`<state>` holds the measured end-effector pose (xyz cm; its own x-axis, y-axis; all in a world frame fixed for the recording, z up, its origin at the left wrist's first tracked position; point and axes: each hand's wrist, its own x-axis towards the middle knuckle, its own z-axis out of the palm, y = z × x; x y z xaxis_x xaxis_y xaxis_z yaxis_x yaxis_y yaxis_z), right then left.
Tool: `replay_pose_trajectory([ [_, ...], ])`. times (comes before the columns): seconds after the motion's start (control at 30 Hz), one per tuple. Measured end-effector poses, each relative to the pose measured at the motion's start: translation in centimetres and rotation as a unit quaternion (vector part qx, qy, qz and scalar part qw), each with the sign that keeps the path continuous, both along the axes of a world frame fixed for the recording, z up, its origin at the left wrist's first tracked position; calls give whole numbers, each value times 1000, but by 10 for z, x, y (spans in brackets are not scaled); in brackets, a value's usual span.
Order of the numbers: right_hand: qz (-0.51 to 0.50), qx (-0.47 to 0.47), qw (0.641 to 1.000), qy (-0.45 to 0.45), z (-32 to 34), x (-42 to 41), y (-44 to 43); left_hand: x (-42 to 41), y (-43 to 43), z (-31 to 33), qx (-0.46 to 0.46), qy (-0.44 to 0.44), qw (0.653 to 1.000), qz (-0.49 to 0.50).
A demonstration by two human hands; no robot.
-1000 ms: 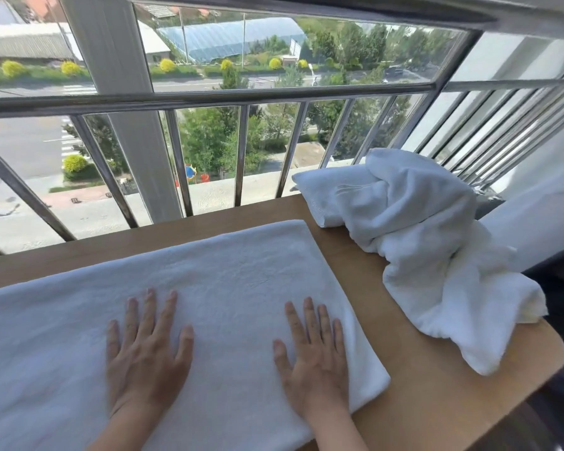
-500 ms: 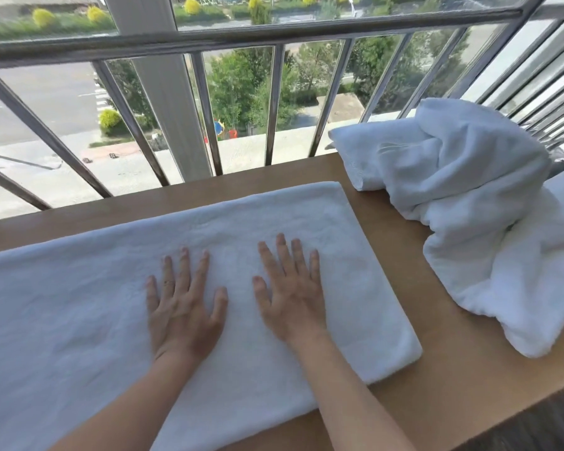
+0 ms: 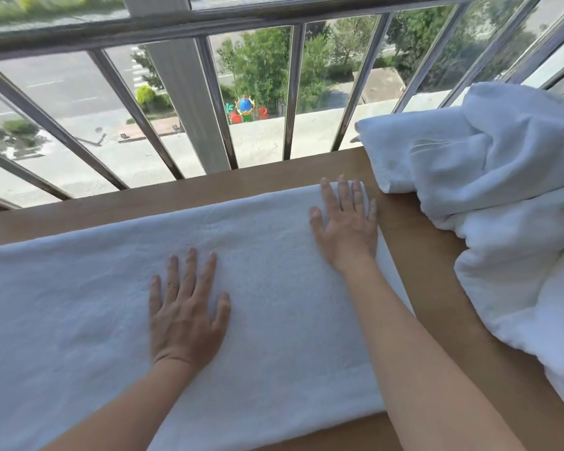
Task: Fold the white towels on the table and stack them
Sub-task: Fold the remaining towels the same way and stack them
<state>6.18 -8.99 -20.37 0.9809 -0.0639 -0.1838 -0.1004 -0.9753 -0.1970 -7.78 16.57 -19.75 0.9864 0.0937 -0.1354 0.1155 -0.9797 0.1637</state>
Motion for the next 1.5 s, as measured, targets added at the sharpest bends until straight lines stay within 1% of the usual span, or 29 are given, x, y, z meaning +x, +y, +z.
replay_pose_trajectory([
  [0.1, -24, 16, 1000, -8, 0, -33, -6, 1, 0, -3, 1, -7, 1000, -2],
  [0.23, -55, 34, 998, -1, 8, -105, -22, -3, -3, -3, 9, -27, 999, -18],
  [0.3, -63, 39, 997, 2, 12, -141, -33, -4, -6, 0, 0, -53, 996, -66],
  [0.37, -64, 35, 997, 5, 12, -174, -45, -1, -16, 2, -17, -80, 986, -146],
  [0.47, -73, 50, 996, -12, 10, -206, -65, 12, -61, 4, -48, -45, 972, -224],
  [0.53, -95, 99, 988, -72, 6, -218, -75, 24, -99, 2, -54, -22, 971, -231],
  [0.6, -116, 136, 973, -148, 0, -225, -79, 41, -133, -3, -53, -25, 972, -228],
  [0.63, -124, 139, 966, -179, -4, -228, -80, 51, -148, -5, -55, -31, 972, -226],
  [0.67, -130, 131, 961, -205, -8, -230, -81, 61, -160, -6, -59, -36, 972, -226],
  [0.77, -153, 68, 950, -263, -17, -235, -83, 89, -187, -8, -65, -46, 972, -222],
  [0.87, -197, 55, 941, -271, -19, -231, -83, 112, -200, -5, -58, -64, 977, -197],
  [0.97, -206, 50, 940, -269, -19, -226, -83, 135, -207, 1, -44, -72, 985, -151],
  [1.03, -198, 44, 940, -274, -20, -223, -83, 152, -211, 7, -81, -59, 989, -111],
  [1.1, -192, 38, 940, -279, -22, -222, -83, 168, -215, 13, -135, -29, 988, -65],
  [1.13, -191, 37, 939, -283, -23, -222, -83, 174, -216, 16, -145, -9, 988, -50],
  [1.2, -188, 33, 936, -294, -25, -223, -83, 183, -220, 18, -123, 22, 991, -45],
  [1.27, -180, 28, 937, -299, -26, -223, -84, 186, -222, 20, -102, 30, 993, -47],
  [1.43, -171, 15, 939, -299, -27, -223, -84, 184, -220, 26, -128, 24, 991, -30],
  [1.5, -168, 16, 940, -298, -26, -223, -85, 184, -216, 30, -155, 31, 987, -11],
])
